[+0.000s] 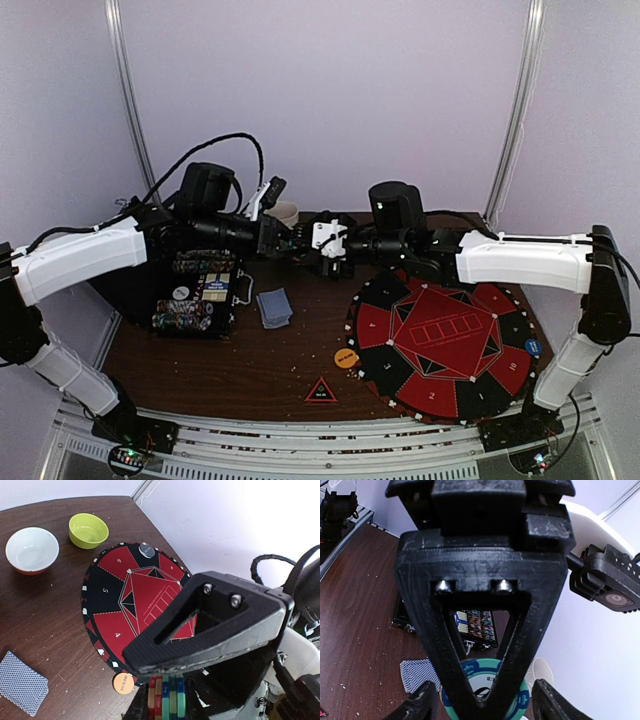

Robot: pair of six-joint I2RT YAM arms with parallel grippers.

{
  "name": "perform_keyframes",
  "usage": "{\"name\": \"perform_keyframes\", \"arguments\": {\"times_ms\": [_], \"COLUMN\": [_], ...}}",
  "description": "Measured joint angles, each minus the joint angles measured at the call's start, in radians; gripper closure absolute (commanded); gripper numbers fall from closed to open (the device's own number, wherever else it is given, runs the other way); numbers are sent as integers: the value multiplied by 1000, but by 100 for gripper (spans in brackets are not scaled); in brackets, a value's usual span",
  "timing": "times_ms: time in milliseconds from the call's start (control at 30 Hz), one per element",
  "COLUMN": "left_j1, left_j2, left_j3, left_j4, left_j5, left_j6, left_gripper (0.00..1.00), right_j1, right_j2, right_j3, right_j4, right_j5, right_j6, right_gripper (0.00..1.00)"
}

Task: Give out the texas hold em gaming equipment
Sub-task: Pass from the left arm to the right

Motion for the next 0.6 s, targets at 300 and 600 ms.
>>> {"name": "perform_keyframes", "arguments": {"times_ms": [300, 600], "left_j1": [1, 3], "left_j2": [0, 12], "left_j3": [-15, -23], "left_j4": [26, 44], "left_j5": [7, 15], "left_j6": [-2, -3], "left_gripper": [100, 97], "right_j1": [9, 12], "right_j2": [14, 14], "right_j3": [0, 0], "right_j4": [2, -12], "right_j5": [28, 50], "right_j6": [-5, 4], "right_gripper": [66, 50]}}
